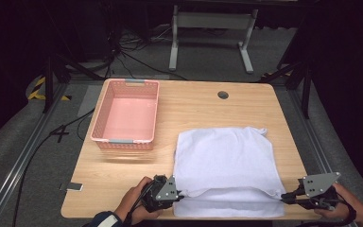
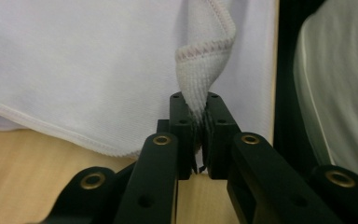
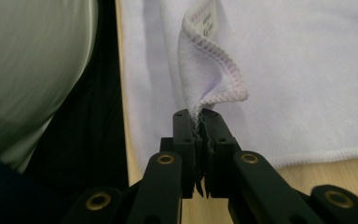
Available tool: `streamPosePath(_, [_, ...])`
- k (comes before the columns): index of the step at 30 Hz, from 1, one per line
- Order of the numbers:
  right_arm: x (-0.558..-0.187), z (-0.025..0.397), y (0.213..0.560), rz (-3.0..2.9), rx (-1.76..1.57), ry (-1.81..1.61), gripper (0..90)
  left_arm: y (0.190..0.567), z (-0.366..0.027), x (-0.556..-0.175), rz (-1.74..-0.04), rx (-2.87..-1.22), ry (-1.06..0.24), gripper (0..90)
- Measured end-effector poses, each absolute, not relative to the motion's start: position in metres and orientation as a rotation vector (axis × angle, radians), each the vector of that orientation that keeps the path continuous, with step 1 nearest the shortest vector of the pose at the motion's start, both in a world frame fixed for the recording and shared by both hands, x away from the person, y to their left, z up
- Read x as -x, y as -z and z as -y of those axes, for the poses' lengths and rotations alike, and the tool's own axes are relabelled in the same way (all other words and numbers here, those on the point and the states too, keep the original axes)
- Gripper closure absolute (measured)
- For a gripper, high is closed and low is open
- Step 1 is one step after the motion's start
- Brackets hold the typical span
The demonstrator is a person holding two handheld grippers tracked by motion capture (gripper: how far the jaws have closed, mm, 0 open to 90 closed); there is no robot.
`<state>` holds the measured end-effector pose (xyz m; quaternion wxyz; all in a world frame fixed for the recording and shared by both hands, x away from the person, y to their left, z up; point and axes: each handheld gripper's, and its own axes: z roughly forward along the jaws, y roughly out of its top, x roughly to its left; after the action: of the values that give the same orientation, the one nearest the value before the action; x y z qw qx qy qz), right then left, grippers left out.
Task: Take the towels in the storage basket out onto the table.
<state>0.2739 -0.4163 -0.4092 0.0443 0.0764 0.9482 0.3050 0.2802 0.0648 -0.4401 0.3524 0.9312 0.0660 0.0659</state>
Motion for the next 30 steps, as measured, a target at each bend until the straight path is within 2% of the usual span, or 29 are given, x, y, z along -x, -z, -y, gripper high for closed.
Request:
streamPosePath(2, [-0.271,0.416,0.412,-2.979,-0.17,-0.912,79.6,0.447,-0.062,-0.278,-0.145,-2.467,-0.128,76.4])
streamPosePath(3, [-0.271,0.416,0.412,-2.979,-0.17,-0.912,79.6,0.447,-0.062,-0.278,-0.145,-2.467,-0.128,71.2])
streamPosePath(4, [-0.27,0.415,0.414,-3.024,-0.145,-0.867,74.1,0.449,-0.062,-0.278,-0.158,-2.478,-0.105,62.8])
streamPosePath(5, [-0.269,0.416,0.414,-3.038,-0.139,-0.86,73.3,0.448,-0.063,-0.278,-0.21,-2.454,-0.066,57.5])
streamPosePath(6, [-0.269,0.416,0.414,-3.038,-0.139,-0.86,73.3,0.448,-0.063,-0.278,-0.21,-2.454,-0.066,57.0])
streamPosePath(9, [-0.272,0.419,0.409,-2.952,-0.228,-0.983,64.2,0.438,-0.073,-0.287,-0.338,-2.307,-0.056,46.6])
streamPosePath(10, [-0.272,0.419,0.409,-2.952,-0.228,-0.983,64.2,0.438,-0.073,-0.287,-0.338,-2.307,-0.056,42.7])
streamPosePath(11, [-0.277,0.417,0.407,-2.869,-0.321,-1.026,56.2,0.436,-0.073,-0.289,-0.368,-2.269,-0.069,39.1])
streamPosePath(12, [-0.277,0.417,0.407,-2.869,-0.321,-1.026,56.2,0.435,-0.072,-0.29,-0.376,-2.257,-0.073,39.1])
streamPosePath(13, [-0.28,0.413,0.408,-2.857,-0.362,-1.063,50.3,0.435,-0.07,-0.292,-0.38,-2.259,-0.075,37.6])
streamPosePath(17, [-0.285,0.404,0.412,-2.871,-0.39,-1.04,47.3,0.443,-0.054,-0.295,-0.349,-2.309,-0.042,38.8])
streamPosePath(18, [-0.286,0.399,0.416,-2.89,-0.392,-1.029,49.6,0.445,-0.05,-0.295,-0.31,-2.339,-0.03,43.3])
streamPosePath(19, [-0.286,0.395,0.42,-2.914,-0.365,-1.0,54.7,0.447,-0.047,-0.294,-0.292,-2.369,-0.035,52.3])
streamPosePath(20, [-0.286,0.392,0.423,-2.948,-0.346,-0.961,59.3,0.448,-0.045,-0.294,-0.266,-2.39,-0.02,56.4])
streamPosePath(22, [-0.282,0.388,0.427,-3.004,-0.238,-0.919,74.8,0.451,-0.046,-0.292,-0.218,-2.413,0.007,70.5])
streamPosePath(25, [-0.271,0.388,0.424,-3.072,-0.099,-0.912,80.8,0.45,-0.052,-0.288,-0.183,-2.44,0.027,80.1])
streamPosePath(28, [-0.265,0.389,0.425,-3.102,-0.063,-0.884,80.2,0.451,-0.06,-0.281,-0.176,-2.451,0.082,74.3])
streamPosePath(29, [-0.264,0.39,0.425,-3.113,-0.056,-0.889,76.3,0.45,-0.062,-0.281,-0.179,-2.454,0.075,70.6])
streamPosePath(30, [-0.263,0.39,0.425,-3.101,-0.053,-0.89,67.9,0.449,-0.065,-0.281,-0.222,-2.428,0.076,64.4])
